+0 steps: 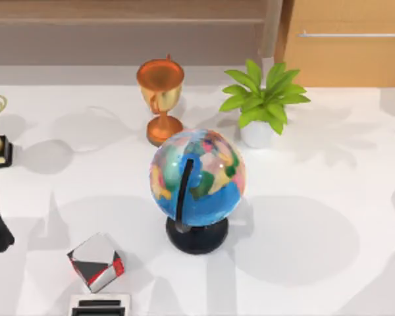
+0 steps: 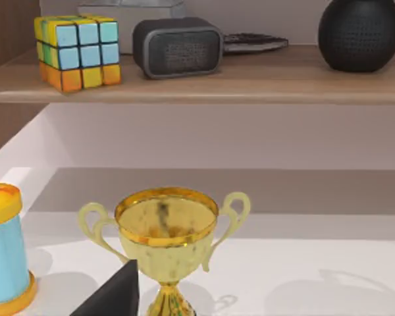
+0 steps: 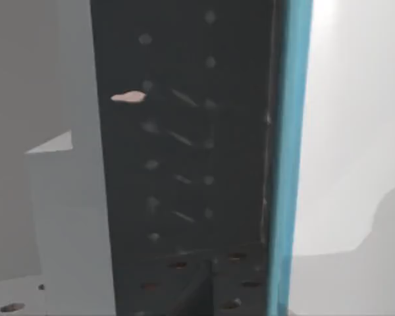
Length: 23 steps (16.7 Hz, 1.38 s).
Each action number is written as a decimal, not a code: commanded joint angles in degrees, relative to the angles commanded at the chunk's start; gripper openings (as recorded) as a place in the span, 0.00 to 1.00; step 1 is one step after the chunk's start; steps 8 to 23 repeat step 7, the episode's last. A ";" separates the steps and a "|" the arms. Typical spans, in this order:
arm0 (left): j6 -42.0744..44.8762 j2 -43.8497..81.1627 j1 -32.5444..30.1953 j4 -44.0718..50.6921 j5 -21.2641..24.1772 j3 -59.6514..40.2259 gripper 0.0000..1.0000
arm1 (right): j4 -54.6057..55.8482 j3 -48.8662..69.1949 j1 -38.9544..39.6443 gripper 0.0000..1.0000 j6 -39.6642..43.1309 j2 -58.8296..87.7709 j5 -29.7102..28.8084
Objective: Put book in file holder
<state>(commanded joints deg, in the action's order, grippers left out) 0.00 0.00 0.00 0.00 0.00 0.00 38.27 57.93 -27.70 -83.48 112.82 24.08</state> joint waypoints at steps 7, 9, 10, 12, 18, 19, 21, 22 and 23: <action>0.00 0.00 0.00 0.00 0.00 0.00 1.00 | 0.00 0.00 0.00 1.00 0.00 0.00 0.00; 0.00 0.00 0.00 0.00 0.00 0.00 1.00 | 0.00 0.00 0.00 1.00 0.00 0.00 0.00; 0.00 0.00 0.00 0.00 0.00 0.00 1.00 | 0.00 0.00 0.00 1.00 0.00 0.00 0.00; 0.00 0.00 0.00 0.00 0.00 0.00 1.00 | 0.00 0.00 0.00 1.00 0.00 0.00 0.00; 0.00 0.00 0.00 0.00 0.00 0.00 1.00 | 0.00 0.00 0.00 1.00 0.00 0.00 0.00; 0.00 0.00 0.00 0.00 0.00 0.00 1.00 | 0.00 0.00 0.00 1.00 0.00 0.00 0.00; 0.00 0.00 0.00 0.00 0.00 0.00 1.00 | 0.00 0.00 0.00 1.00 0.00 0.00 0.00; 0.00 0.00 0.00 0.00 0.00 0.00 1.00 | 0.00 0.00 0.00 1.00 0.00 0.00 0.00; 0.00 0.00 0.00 0.00 0.00 0.00 1.00 | 0.00 0.00 0.00 1.00 0.00 0.00 0.00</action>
